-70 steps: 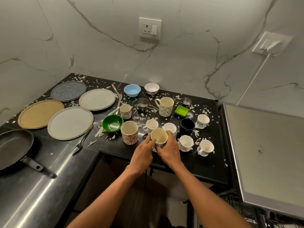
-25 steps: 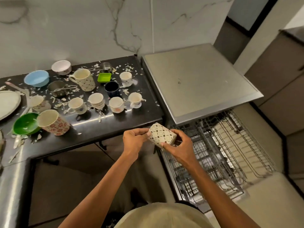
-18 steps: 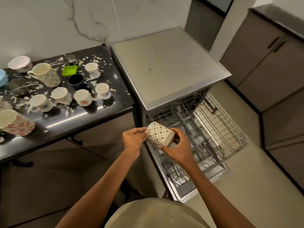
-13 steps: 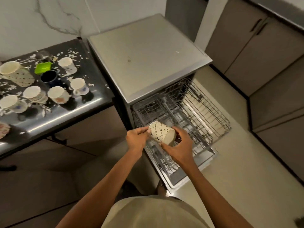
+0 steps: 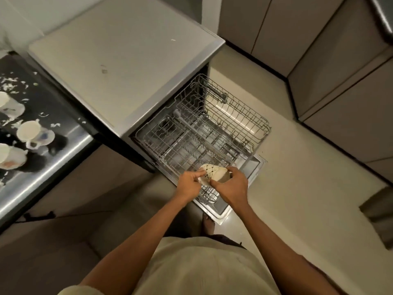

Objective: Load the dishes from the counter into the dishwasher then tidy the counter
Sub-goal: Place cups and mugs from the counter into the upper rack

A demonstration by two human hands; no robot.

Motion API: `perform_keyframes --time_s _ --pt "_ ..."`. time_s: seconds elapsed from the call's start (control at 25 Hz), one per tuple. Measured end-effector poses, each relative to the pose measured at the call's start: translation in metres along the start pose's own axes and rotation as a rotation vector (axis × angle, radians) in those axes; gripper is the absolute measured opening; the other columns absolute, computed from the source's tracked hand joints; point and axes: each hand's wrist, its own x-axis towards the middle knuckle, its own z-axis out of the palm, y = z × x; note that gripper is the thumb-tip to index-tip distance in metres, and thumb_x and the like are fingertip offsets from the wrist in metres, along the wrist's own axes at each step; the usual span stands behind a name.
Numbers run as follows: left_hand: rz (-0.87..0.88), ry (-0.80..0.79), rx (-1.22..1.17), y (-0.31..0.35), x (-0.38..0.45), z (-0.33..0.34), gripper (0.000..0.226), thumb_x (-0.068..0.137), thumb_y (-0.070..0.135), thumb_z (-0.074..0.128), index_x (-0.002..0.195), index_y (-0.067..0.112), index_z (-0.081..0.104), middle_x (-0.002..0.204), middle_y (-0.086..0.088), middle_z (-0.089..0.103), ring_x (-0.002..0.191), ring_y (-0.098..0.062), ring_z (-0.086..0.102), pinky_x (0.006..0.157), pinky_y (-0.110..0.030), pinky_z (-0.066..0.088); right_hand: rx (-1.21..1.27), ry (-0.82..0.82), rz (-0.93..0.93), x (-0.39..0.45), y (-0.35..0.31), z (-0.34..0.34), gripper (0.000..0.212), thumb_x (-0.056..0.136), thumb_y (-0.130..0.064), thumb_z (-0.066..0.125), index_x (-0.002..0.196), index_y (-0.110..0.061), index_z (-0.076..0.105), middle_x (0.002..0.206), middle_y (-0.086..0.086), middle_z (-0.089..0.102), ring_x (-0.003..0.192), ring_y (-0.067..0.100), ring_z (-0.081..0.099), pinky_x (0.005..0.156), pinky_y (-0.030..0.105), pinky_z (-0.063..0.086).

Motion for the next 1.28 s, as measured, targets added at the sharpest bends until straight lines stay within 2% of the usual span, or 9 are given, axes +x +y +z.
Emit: perform_keyframes --time_s 0.12,0.24,0.48,0.64,0.92,1.0,1.08,1.2,1.28 --pt "-0.008 -0.165 0.061 -0.006 0.025 0.000 0.061 0.081 -0.022 0.046 0.126 0.014 0.067 0.139 0.002 0.057 0.096 0.003 0.062 0.071 -0.012 0.049 0.025 0.030 0.194 0.011 0.002 0.012 0.087 0.056 -0.050 0.091 0.126 -0.007 0.061 0.115 0.006 0.069 0.099 0.020 0.064 0.078 0.027 0.051" --pt "-0.046 -0.277 0.109 -0.018 0.053 -0.001 0.060 0.081 -0.021 0.048 0.122 0.018 0.069 0.136 0.001 0.061 0.112 -0.009 0.063 0.085 -0.025 0.054 0.034 0.075 0.325 0.016 0.007 0.031 0.087 0.055 -0.052 0.091 0.123 -0.008 0.061 0.115 0.008 0.069 0.104 0.025 0.065 0.080 0.028 0.051" --pt "-0.129 -0.438 0.214 -0.036 0.090 -0.006 0.059 0.078 -0.024 0.045 0.121 0.008 0.069 0.124 -0.002 0.067 0.114 -0.011 0.061 0.095 -0.030 0.051 0.048 0.139 0.499 0.020 0.008 0.072 0.075 0.061 -0.045 0.091 0.118 -0.008 0.061 0.109 0.008 0.069 0.090 0.019 0.062 0.069 0.025 0.045" --pt "-0.158 -0.497 0.244 -0.048 0.101 -0.007 0.065 0.075 -0.025 0.042 0.129 0.003 0.062 0.133 -0.007 0.062 0.125 -0.014 0.056 0.108 -0.030 0.044 0.060 0.167 0.595 0.024 0.018 0.102 0.081 0.059 -0.053 0.088 0.119 -0.008 0.057 0.115 0.013 0.062 0.104 0.029 0.064 0.080 0.034 0.052" --pt "-0.198 -0.496 0.265 -0.050 0.124 0.002 0.067 0.077 -0.020 0.047 0.129 0.017 0.064 0.128 0.004 0.065 0.110 -0.019 0.065 0.089 -0.048 0.058 0.093 0.220 0.669 0.044 0.032 0.124 0.080 0.062 -0.051 0.086 0.121 -0.008 0.054 0.118 0.011 0.055 0.113 0.030 0.056 0.090 0.041 0.052" --pt "-0.198 -0.497 0.285 -0.048 0.130 0.008 0.067 0.079 -0.020 0.046 0.132 0.017 0.063 0.122 0.010 0.064 0.108 -0.019 0.065 0.088 -0.046 0.058 0.090 0.222 0.688 0.053 0.037 0.128 0.080 0.061 -0.052 0.086 0.120 -0.009 0.053 0.117 0.011 0.055 0.111 0.031 0.057 0.090 0.042 0.053" --pt "-0.191 -0.475 0.283 -0.047 0.136 0.016 0.066 0.079 -0.022 0.045 0.132 0.013 0.062 0.117 0.006 0.064 0.105 -0.016 0.064 0.086 -0.042 0.059 0.085 0.223 0.708 0.061 0.042 0.132 0.080 0.061 -0.052 0.085 0.119 -0.009 0.052 0.116 0.011 0.054 0.110 0.031 0.057 0.089 0.041 0.053" --pt "-0.210 -0.457 0.295 -0.053 0.144 0.025 0.061 0.083 -0.022 0.044 0.132 0.010 0.062 0.120 0.001 0.064 0.098 -0.013 0.062 0.072 -0.015 0.056 0.087 0.223 0.742 0.071 0.049 0.139 0.080 0.061 -0.051 0.084 0.121 -0.008 0.051 0.115 0.012 0.053 0.108 0.033 0.058 0.086 0.039 0.052" --pt "-0.224 -0.474 0.310 -0.062 0.149 0.030 0.058 0.086 -0.018 0.047 0.135 0.010 0.059 0.131 -0.004 0.063 0.111 -0.016 0.062 0.084 -0.016 0.053 0.060 0.230 0.751 0.075 0.052 0.144 0.080 0.062 -0.051 0.083 0.122 -0.007 0.052 0.115 0.013 0.054 0.107 0.033 0.059 0.084 0.038 0.052"
